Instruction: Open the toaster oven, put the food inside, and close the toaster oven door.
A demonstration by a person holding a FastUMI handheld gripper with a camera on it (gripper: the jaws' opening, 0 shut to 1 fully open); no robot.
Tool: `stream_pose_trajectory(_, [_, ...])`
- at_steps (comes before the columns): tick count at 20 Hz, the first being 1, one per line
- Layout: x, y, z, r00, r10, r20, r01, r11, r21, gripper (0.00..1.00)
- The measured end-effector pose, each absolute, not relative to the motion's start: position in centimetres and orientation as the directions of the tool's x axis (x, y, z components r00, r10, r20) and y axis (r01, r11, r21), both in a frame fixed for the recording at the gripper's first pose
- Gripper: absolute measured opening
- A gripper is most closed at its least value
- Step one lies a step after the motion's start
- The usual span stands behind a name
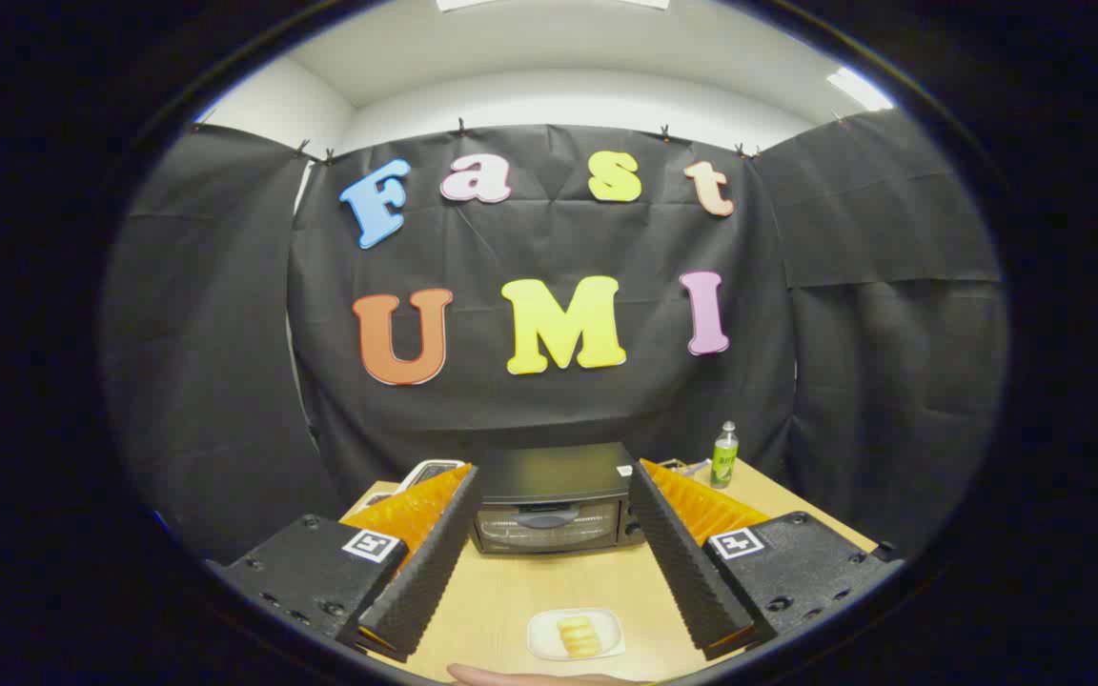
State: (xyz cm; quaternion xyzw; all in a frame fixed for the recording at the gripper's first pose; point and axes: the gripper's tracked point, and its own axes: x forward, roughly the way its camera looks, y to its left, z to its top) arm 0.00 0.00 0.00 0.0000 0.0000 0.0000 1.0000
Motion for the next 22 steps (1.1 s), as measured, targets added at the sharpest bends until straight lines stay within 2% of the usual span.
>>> stream_pose_trajectory(11, [0.8, 1.2, -1.0, 0.998, 0.047, -0.037, -0.048, 0.999, -0.014, 1.0])
stream_pose_trajectory(16, [3.4, 2.4, -2.5, 0.997, 0.051, -0.053, -0.055, 0.996, -0.065, 1.0])
stream_pose_trajectory(22, [7.4, 2.8, -4.5, 1.0, 0.001, 0.006, 0.0, 0.987, -0.163, 1.0])
